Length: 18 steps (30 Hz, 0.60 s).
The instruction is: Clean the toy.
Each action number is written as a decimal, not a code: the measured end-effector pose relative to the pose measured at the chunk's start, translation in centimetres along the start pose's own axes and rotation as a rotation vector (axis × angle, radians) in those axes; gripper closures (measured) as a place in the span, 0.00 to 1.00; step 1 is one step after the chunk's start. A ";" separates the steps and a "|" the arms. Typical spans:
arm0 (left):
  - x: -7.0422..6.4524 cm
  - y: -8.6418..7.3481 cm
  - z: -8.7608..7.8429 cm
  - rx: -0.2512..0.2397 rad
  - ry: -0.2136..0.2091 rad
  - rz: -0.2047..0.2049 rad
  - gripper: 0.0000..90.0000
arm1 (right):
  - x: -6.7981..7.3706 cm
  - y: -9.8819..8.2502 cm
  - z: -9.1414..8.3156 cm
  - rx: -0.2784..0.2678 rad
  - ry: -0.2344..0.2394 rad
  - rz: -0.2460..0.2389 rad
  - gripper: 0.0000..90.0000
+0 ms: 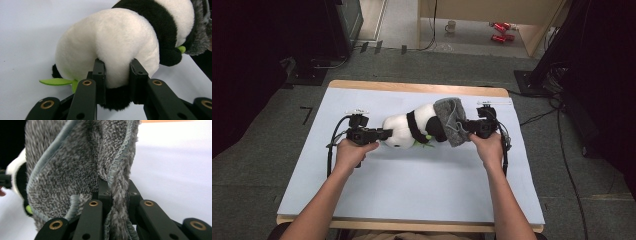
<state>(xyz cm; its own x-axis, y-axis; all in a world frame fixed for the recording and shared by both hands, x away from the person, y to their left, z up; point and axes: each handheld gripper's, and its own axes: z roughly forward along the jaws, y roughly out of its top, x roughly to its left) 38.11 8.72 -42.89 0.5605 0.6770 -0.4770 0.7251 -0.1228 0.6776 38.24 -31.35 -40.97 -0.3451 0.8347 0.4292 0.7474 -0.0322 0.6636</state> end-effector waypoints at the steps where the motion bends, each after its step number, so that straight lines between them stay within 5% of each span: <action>1: 0.0 0.0 0.0 -0.002 0.000 0.000 0.80 | -0.2 0.0 -0.2 -0.007 -0.002 0.008 0.89; 4: 0.0 0.0 0.0 -0.004 0.002 0.000 0.80 | -0.6 0.4 -1.6 -0.056 0.006 0.028 0.89; 9: -0.1 0.0 0.0 -0.008 0.003 0.004 0.80 | 0.4 1.6 -4.4 -0.142 0.126 0.042 0.89; 14: -0.2 0.0 0.0 -0.007 0.003 0.005 0.79 | 3.8 2.5 -5.5 -0.169 0.208 -0.030 0.89; 18: -0.3 0.0 0.0 0.001 0.001 0.007 0.79 | 7.1 2.6 -4.8 -0.145 0.267 -0.101 0.89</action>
<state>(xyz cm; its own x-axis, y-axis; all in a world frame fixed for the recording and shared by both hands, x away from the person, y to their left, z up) 37.92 8.50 -42.73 0.5651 0.6771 -0.4715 0.7216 -0.1285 0.6803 34.98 -28.11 -33.28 -0.5645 0.6644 0.4897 0.6197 -0.0507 0.7832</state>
